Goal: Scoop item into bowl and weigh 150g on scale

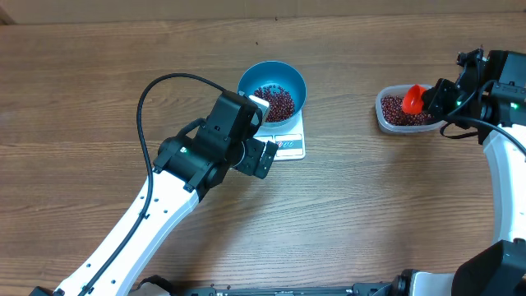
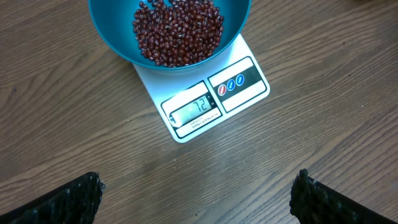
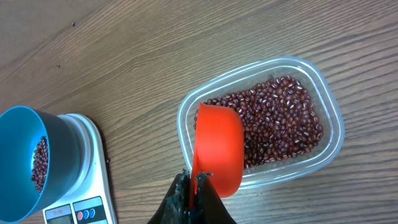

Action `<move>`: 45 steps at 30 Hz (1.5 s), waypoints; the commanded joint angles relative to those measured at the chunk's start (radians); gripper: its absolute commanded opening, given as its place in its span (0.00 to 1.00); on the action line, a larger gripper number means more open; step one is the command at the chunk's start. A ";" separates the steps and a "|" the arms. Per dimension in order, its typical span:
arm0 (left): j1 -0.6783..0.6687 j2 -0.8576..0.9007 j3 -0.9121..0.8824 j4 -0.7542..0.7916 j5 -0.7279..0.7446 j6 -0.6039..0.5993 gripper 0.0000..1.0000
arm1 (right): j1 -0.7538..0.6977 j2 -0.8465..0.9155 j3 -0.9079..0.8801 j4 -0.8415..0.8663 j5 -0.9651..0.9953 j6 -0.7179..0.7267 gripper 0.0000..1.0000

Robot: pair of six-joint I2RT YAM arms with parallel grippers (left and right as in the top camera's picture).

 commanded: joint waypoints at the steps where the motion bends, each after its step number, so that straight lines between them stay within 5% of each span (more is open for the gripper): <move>1: -0.002 0.008 0.012 0.000 0.004 0.022 1.00 | 0.001 -0.024 0.033 0.003 0.003 -0.004 0.04; 45: -0.002 0.008 0.012 0.000 0.004 0.022 0.99 | 0.001 -0.024 0.033 -0.021 0.003 -0.004 0.04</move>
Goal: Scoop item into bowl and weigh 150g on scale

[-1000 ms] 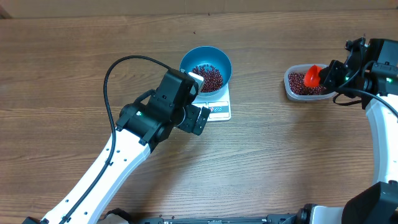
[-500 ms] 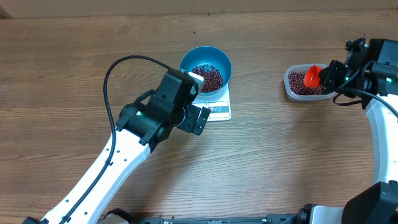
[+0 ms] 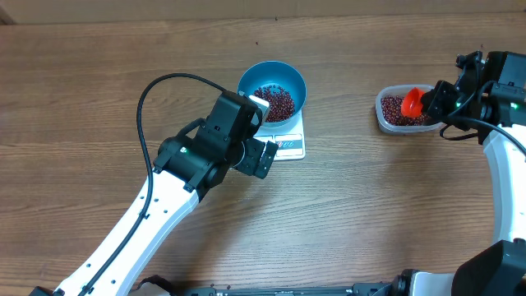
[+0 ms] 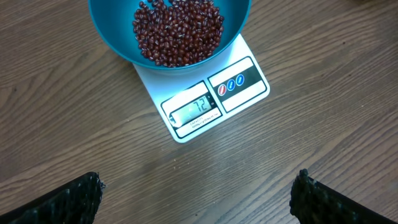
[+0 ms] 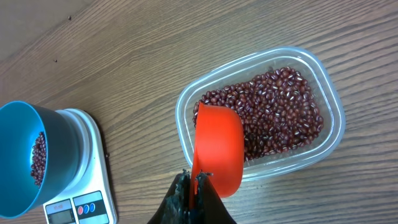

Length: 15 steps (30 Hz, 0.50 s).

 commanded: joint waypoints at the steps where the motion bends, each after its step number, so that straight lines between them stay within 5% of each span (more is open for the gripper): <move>1: -0.002 0.008 0.012 0.000 0.004 0.022 1.00 | 0.001 -0.024 0.032 0.001 0.003 -0.004 0.04; 15: -0.002 0.008 0.012 0.000 0.004 0.022 0.99 | 0.000 -0.024 0.032 -0.010 0.003 -0.004 0.04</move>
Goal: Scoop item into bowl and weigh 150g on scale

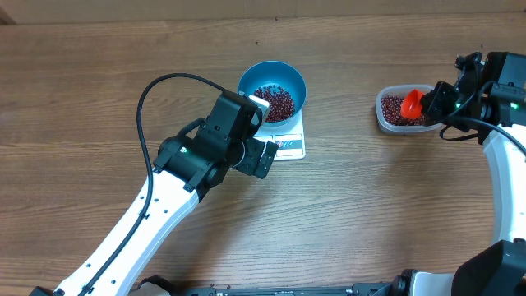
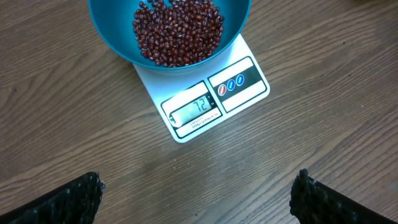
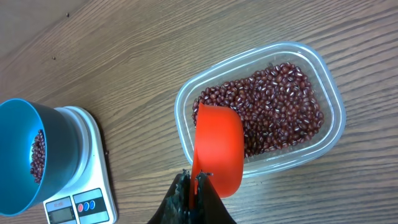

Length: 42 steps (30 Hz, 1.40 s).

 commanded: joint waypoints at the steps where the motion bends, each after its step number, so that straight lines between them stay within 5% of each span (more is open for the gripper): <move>1: -0.002 0.008 0.012 0.000 0.004 0.022 1.00 | 0.000 -0.024 0.033 0.000 0.003 -0.004 0.04; 19: -0.002 0.008 0.012 0.000 0.004 0.022 1.00 | 0.001 -0.024 0.033 0.001 0.171 -0.029 0.03; 30: -0.002 0.008 0.012 0.000 0.004 0.022 0.99 | 0.003 0.003 0.033 0.063 0.185 -0.259 0.04; 42: -0.002 0.008 0.012 0.000 0.004 0.022 1.00 | 0.060 0.153 0.032 0.167 0.178 -0.270 0.04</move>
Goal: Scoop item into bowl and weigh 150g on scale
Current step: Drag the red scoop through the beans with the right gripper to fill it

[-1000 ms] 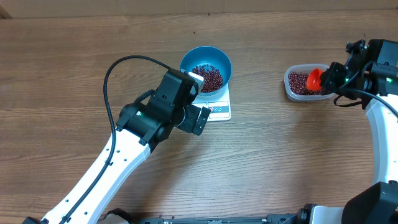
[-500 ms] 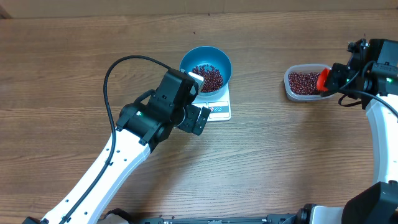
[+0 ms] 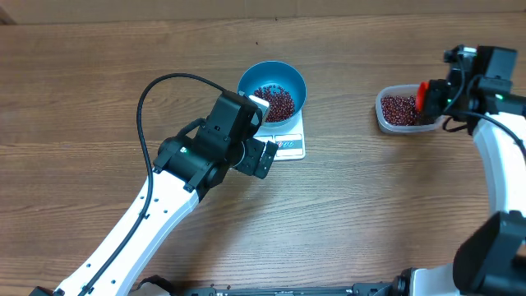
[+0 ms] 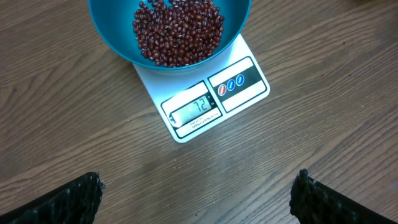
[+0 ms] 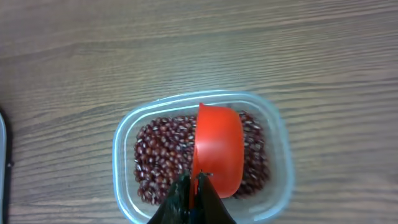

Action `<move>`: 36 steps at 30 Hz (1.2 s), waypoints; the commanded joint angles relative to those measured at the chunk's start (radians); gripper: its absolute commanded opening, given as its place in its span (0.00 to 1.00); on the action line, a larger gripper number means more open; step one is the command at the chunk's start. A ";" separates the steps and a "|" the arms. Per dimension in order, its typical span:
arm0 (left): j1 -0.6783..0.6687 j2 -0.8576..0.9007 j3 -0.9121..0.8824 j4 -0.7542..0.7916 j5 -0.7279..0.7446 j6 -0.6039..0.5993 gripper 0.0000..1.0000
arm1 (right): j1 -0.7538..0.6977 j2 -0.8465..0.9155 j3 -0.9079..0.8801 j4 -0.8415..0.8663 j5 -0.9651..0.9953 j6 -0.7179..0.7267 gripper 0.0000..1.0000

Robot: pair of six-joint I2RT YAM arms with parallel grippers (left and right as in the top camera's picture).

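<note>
A blue bowl [image 3: 272,89] of red beans [image 4: 178,31] stands on a small white scale [image 4: 205,99] whose display reads 72. My left gripper [image 4: 199,194] hovers open over bare table just in front of the scale. At the right, a clear tub [image 3: 400,110] holds more red beans [image 5: 165,152]. My right gripper [image 5: 194,186] is shut on the handle of an orange scoop [image 5: 217,148], which hangs over the middle of that tub, its back toward the camera.
The wooden table [image 3: 370,205] carries only the scale and the tub. A black cable [image 3: 152,90] loops above the left arm. The right arm [image 3: 501,156] runs along the table's right edge.
My right gripper has turned and shifted so the scoop now sits squarely over the tub; the bowl and most of the scale have left its view. The left arm and the reading of 72 are unchanged.
Through all earlier moments the right gripper held the orange scoop above the tub's left side, shifting only slightly, while the left gripper stayed open before the scale reading 72. Now the scoop is centred over the tub's beans.
</note>
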 commanded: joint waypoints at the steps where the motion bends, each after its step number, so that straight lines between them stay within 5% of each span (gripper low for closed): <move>1: -0.002 0.008 0.012 0.000 0.004 0.022 1.00 | 0.026 0.047 0.032 0.016 0.006 -0.013 0.04; 21: -0.002 0.008 0.012 0.000 0.004 0.022 0.99 | 0.040 0.098 0.032 -0.032 0.182 -0.039 0.04; 36: -0.002 0.008 0.012 0.000 0.004 0.022 0.99 | 0.040 0.137 0.032 -0.096 0.000 -0.039 0.04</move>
